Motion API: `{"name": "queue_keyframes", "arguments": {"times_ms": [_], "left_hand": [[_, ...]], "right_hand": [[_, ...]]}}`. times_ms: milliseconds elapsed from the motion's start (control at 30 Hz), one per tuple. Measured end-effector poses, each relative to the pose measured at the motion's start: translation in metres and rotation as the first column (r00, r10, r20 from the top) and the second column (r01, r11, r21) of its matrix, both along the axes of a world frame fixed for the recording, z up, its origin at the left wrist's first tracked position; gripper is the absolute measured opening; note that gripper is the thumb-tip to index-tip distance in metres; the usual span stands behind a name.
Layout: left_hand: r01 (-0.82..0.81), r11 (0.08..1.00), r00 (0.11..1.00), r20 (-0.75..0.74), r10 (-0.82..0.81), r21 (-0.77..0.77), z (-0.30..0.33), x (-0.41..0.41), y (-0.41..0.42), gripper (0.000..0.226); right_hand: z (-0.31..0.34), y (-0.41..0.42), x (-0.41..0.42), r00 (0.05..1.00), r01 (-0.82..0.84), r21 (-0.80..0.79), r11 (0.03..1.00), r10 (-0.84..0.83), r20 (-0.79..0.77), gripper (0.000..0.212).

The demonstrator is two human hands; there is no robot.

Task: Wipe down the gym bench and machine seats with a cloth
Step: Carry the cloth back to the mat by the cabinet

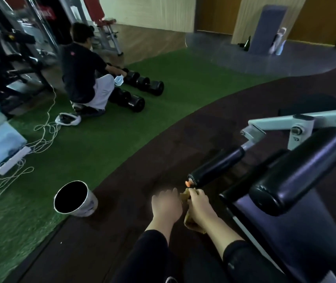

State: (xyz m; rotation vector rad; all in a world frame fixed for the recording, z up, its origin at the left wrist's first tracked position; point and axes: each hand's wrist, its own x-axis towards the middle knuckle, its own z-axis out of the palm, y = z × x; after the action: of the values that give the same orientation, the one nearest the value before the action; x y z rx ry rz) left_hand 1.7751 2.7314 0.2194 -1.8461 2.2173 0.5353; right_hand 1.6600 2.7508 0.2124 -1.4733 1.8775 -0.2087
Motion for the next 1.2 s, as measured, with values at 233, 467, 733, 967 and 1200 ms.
{"name": "queue_keyframes", "arguments": {"times_ms": [233, 467, 733, 967, 1200], "left_hand": [[0.015, 1.0, 1.0, 0.002, -0.015, 0.019, -0.002, 0.013, -0.112, 0.039], [0.016, 0.999, 0.999, 0.03, -0.018, 0.05, 0.002, 0.012, -0.273, 0.045], [0.042, 0.998, 0.998, 0.048, -0.044, 0.053, 0.006, 0.002, -0.428, 0.048], [0.162, 0.985, 0.984, 0.061, -0.166, 0.061, -0.001, -0.019, -0.589, 0.045], [0.305, 0.948, 0.948, 0.068, -0.312, 0.091, 0.007, -0.056, -0.763, 0.051]], "right_hand": [[-0.007, -0.115, 0.02, 0.997, -0.055, 0.023, 0.998, 0.057, -0.054, 0.054], [-0.011, -0.28, 0.013, 0.999, 0.034, 0.045, 0.998, -0.033, -0.041, 0.051], [-0.005, -0.433, -0.004, 0.996, 0.055, 0.035, 0.998, -0.052, -0.072, 0.055], [-0.014, -0.575, -0.019, 0.987, 0.149, 0.007, 0.989, -0.148, -0.067, 0.054], [-0.009, -0.726, -0.056, 0.95, 0.307, 0.024, 0.951, -0.305, -0.065, 0.053]]}}
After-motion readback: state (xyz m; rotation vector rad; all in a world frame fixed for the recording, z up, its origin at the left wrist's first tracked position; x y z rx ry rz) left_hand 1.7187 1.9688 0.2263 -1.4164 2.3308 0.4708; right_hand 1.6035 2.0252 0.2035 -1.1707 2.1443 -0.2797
